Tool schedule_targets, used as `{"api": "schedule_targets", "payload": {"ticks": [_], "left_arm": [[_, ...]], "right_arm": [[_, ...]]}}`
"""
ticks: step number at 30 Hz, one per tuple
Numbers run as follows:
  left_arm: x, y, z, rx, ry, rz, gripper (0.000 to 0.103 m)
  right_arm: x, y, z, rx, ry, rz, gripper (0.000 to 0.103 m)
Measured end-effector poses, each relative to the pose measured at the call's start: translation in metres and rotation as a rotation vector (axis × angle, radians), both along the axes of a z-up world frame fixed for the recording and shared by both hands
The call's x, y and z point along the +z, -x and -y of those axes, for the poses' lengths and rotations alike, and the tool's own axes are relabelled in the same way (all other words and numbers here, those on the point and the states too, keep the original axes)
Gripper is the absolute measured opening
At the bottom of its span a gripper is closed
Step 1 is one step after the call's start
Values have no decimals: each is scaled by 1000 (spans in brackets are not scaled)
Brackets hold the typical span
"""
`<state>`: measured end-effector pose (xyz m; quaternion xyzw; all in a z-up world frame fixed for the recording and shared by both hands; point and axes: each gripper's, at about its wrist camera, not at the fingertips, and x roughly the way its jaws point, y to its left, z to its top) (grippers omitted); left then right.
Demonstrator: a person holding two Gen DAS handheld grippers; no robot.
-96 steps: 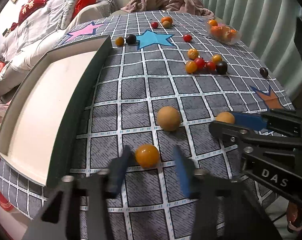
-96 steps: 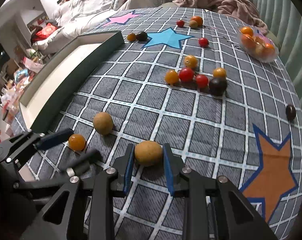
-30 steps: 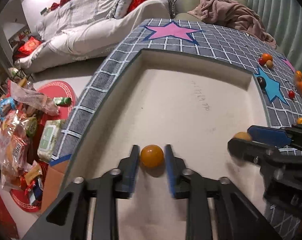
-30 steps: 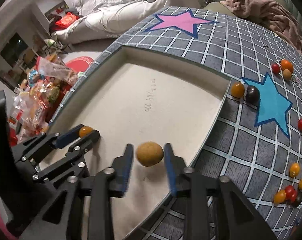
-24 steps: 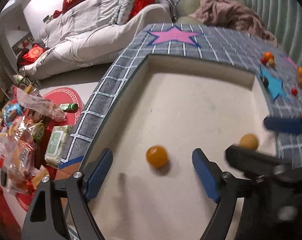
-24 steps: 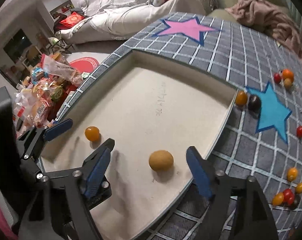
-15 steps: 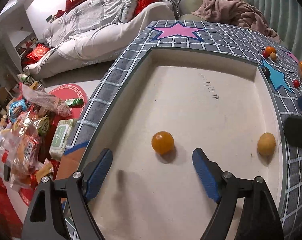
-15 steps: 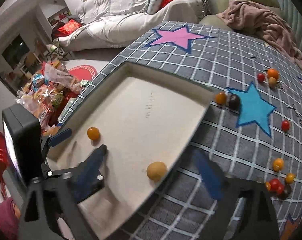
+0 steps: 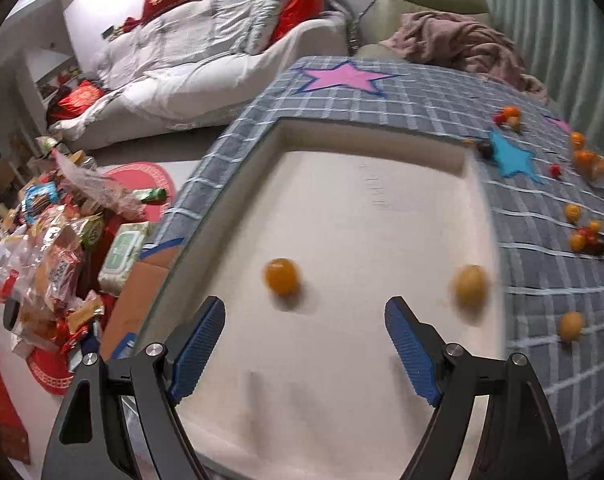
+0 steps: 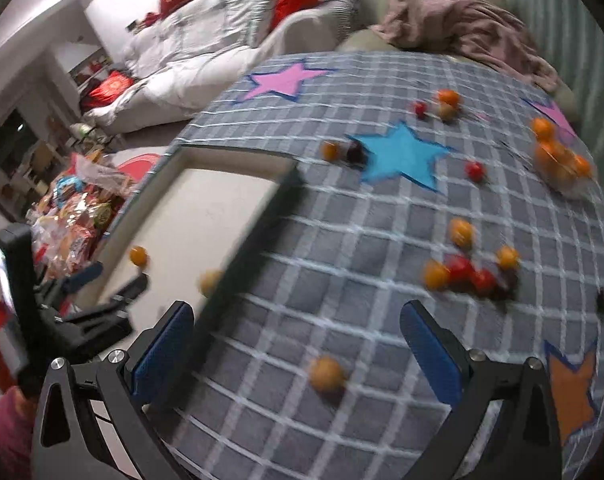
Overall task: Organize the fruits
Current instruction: 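Open the left tool to drop the orange cherry tomato into the tray, then grasp a tan fruit with left tool while right tool grasps a dark brown fruit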
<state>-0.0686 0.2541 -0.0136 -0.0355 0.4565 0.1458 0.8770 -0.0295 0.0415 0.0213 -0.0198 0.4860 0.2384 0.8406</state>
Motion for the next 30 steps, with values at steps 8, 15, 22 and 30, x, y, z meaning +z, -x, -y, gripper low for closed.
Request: {"api": "schedule_targets", "payload": {"ticks": [8,15,22,30], "left_arm": [[24,12,86,-231,27,23,83],[13,7,150,-344,23,-50,83],[-5,0,167,-311,11,-106,83],[-17,-17,180,-291,4,-129,83]], "right_arm": [[-32,35,88,-161,106,-2,103],[-47,45,149,-268,104,-27,103],[-45,37,187,-320,96,-24,103],[-42,1,217,-381,99,-21,103]]}}
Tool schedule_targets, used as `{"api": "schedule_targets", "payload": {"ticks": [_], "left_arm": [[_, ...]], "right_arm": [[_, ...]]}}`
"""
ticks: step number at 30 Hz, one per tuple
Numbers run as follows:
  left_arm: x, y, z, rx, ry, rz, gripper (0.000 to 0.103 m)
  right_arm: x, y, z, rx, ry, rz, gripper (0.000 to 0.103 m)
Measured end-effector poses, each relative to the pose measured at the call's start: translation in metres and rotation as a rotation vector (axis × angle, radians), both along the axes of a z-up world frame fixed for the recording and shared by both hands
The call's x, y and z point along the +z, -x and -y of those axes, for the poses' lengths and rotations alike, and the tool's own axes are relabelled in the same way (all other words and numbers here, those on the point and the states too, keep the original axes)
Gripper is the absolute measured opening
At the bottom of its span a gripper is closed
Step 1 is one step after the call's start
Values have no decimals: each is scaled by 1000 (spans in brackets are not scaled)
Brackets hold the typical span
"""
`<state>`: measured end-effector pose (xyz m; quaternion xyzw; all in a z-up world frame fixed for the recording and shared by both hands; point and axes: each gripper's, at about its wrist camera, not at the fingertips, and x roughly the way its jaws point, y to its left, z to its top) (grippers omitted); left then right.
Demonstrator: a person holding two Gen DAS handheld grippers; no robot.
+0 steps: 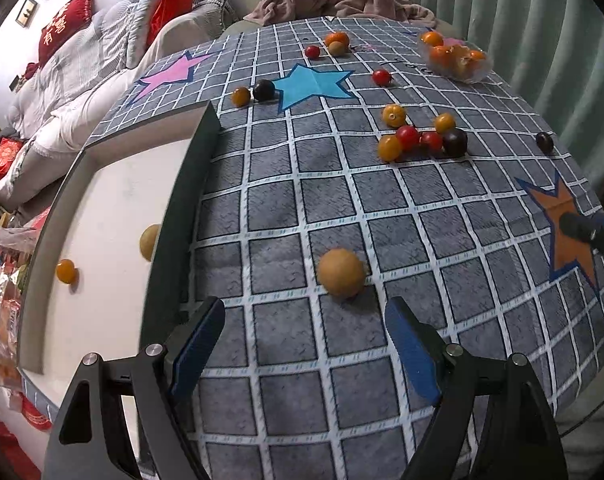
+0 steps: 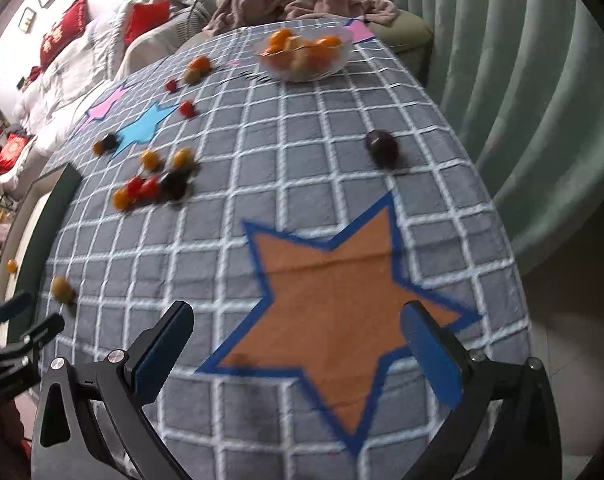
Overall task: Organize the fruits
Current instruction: 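Grasp a tan fruit with left tool while right tool grasps a dark brown fruit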
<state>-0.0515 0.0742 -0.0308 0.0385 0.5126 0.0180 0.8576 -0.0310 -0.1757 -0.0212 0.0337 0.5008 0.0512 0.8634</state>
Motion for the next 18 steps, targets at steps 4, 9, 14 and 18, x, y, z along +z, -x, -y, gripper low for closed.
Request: {"api": "schedule_targets", "payload": {"ticks": [4,9,14,18], "left_arm": [[-5,-11,4,15,0,-4,83],[-12,-19,3,49,5,-1,83],[-12,-23,4,55,11,20,83],[-13,-27,6,64,11,40,83]], "right_arm": [[2,-24,15,-45,6,12,103],[-3,-57,24,-84,24,17,103],[-11,-86,22,-104,71,28,103],[-15,-103,12,-84,122,54,103]]}}
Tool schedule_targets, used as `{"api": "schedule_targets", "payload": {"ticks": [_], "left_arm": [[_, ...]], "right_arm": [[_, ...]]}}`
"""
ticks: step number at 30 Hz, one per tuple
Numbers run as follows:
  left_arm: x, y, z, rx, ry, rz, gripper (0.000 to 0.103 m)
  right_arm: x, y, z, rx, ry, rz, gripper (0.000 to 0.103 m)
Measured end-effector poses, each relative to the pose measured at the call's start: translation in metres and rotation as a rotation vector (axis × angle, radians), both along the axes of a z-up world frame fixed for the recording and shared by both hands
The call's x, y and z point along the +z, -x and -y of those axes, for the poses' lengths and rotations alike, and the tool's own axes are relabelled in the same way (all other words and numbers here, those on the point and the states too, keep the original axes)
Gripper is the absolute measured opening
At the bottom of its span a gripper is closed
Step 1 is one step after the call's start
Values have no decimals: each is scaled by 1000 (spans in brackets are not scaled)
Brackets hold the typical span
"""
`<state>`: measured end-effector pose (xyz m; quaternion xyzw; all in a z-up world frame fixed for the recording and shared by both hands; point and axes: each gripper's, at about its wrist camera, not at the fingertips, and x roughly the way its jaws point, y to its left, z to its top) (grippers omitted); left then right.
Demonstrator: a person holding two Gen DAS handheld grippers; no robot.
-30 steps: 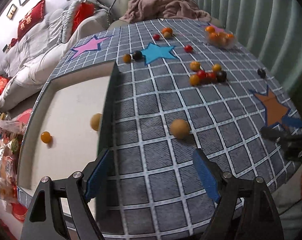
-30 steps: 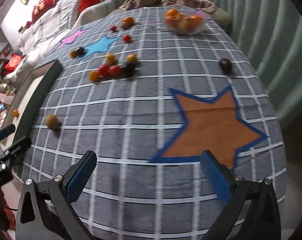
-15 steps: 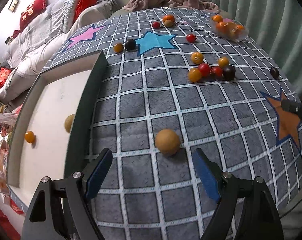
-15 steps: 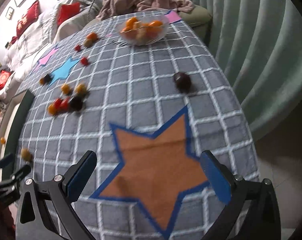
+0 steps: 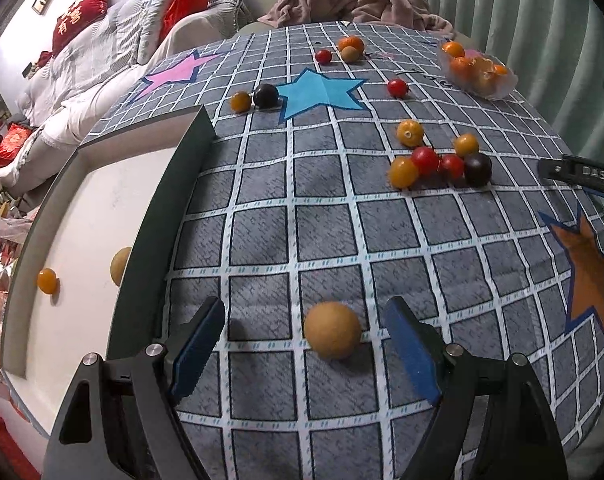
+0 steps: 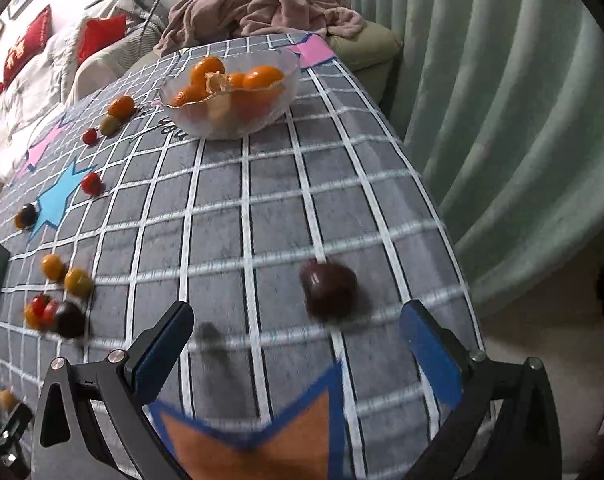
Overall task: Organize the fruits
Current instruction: 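Grasp a tan fruit with left tool while right tool grasps a dark brown fruit, then carry the tan fruit and dark brown fruit over the white tray with both tools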
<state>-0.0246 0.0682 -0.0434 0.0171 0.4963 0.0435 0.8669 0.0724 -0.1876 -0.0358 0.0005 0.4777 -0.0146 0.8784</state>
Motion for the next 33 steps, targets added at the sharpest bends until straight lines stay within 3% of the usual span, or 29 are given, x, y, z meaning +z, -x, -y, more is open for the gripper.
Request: {"api": "schedule_targets", "payload": {"ticks": [4,6,7,9,11,12,13,18,24,33], "left_arm": [[0,1,1,8,-7,13,83],[0,1,1,12,-1,9,83],[0,1,0,16,4,5,82],[1,2,-1,14,43,-3,66],[3,5,1,4,51,-4,43],[3,6,2,-5,51,-3,36],[3,7,4,-18,60,-2,27],[5,11,1,-24,88,-8,27],[11,18,-12,-18,147,-11,27],[23,29,-25,-21,161,10,27]], "right_arm": [[-1,-6,-9,31,23,33,98],[2,-6,-11,40,16,52,74],[4,-6,-10,31,18,57,68],[5,-4,-3,15,2,64,49],[7,2,8,7,-39,68,36],[8,4,13,4,-65,67,29],[10,9,20,-1,-102,68,29],[16,36,25,25,-145,85,29],[19,70,27,41,-282,76,29],[17,110,9,82,-378,42,29]]}}
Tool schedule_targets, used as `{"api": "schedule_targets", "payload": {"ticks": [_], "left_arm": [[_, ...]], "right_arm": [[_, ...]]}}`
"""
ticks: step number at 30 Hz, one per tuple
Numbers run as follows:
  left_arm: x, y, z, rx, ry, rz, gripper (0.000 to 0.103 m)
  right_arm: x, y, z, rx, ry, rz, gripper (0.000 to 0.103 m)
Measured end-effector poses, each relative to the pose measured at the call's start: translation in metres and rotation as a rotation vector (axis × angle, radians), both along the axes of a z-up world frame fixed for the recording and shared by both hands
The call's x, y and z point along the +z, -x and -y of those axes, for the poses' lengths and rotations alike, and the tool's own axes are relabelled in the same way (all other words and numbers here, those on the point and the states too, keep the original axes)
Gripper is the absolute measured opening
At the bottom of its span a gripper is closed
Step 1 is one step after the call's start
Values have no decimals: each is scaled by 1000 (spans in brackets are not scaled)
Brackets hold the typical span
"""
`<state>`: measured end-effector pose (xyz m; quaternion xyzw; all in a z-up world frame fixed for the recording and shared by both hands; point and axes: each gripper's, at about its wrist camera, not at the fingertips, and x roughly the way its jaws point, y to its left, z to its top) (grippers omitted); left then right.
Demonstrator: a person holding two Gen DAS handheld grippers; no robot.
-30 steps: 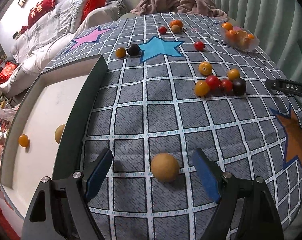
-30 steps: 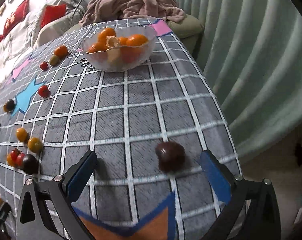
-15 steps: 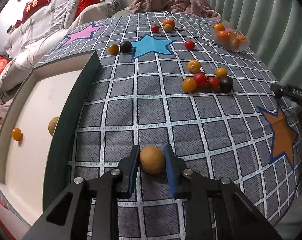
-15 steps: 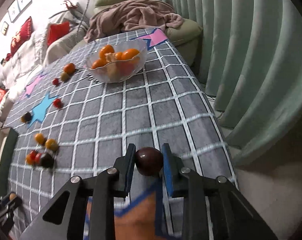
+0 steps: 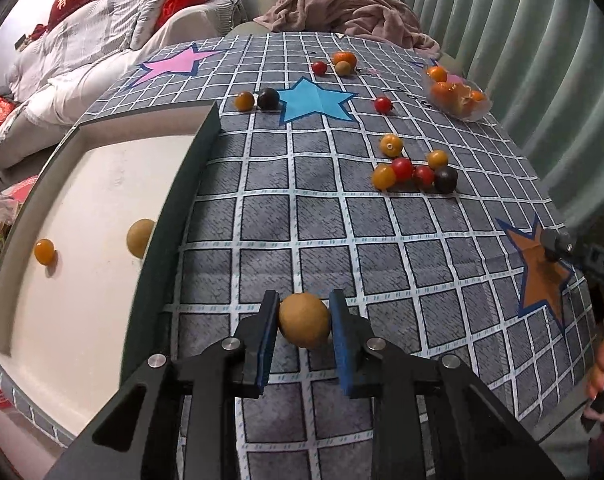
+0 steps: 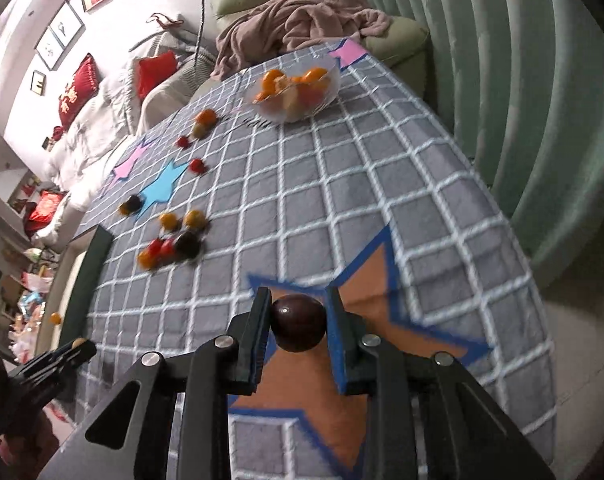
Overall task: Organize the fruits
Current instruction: 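Carry the tan fruit and dark brown fruit over the white tray with both tools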
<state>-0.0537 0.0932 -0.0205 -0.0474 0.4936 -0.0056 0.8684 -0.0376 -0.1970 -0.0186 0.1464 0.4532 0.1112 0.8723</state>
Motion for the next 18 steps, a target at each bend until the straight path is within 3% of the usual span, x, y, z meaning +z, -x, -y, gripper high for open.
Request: {"api": "schedule_targets", "payload": {"ticks": [18], "left_arm": [[19,16,-27,26,21,52,27]], "right_arm": [[18,20,-74,142,0,1,29]]}}
